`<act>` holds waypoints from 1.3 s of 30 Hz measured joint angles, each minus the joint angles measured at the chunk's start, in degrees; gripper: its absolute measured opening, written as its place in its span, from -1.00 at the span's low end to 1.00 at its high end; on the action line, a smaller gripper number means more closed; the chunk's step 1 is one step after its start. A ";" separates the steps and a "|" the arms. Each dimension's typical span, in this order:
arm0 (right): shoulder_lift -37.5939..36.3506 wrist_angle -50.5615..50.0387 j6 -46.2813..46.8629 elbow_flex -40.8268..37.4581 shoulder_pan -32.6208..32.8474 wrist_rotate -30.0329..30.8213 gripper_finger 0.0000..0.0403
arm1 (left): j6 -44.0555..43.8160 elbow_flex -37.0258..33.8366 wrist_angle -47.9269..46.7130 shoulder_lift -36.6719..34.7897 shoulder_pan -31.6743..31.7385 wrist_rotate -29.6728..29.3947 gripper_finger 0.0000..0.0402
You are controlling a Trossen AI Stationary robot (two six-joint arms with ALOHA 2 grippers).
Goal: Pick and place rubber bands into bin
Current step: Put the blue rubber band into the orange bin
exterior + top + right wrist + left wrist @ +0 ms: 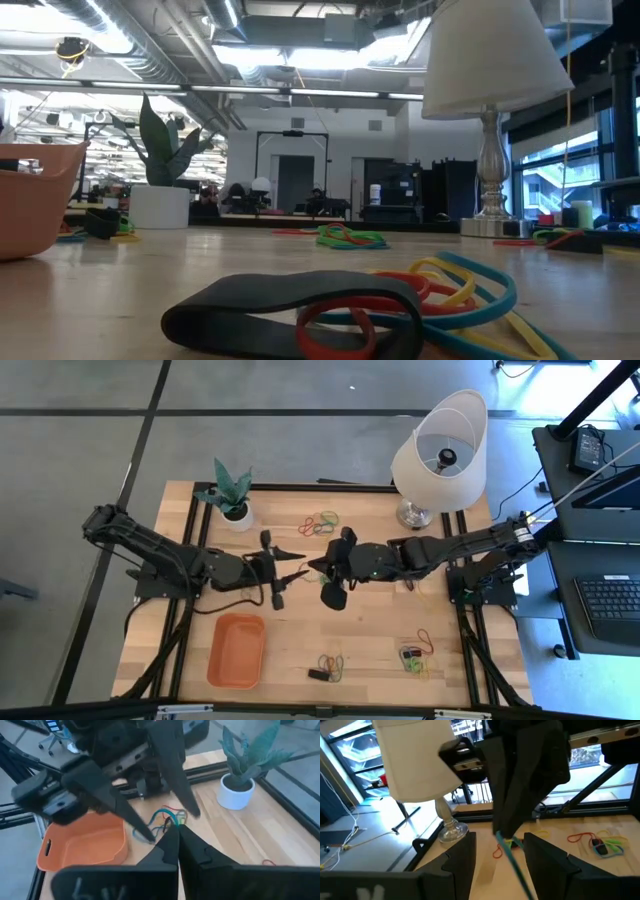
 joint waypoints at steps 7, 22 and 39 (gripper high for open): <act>-0.08 0.00 -3.62 0.77 0.82 0.08 -1.00 | -3.41 2.18 -0.01 3.00 0.47 -0.20 -0.29; -0.11 -2.34 -5.24 0.77 0.98 0.00 -1.00 | -12.60 2.27 -3.05 3.37 2.62 7.01 -0.98; -1.81 -10.37 -1.84 0.73 0.10 0.12 -0.45 | -11.05 2.25 -4.34 3.16 2.58 4.16 -0.99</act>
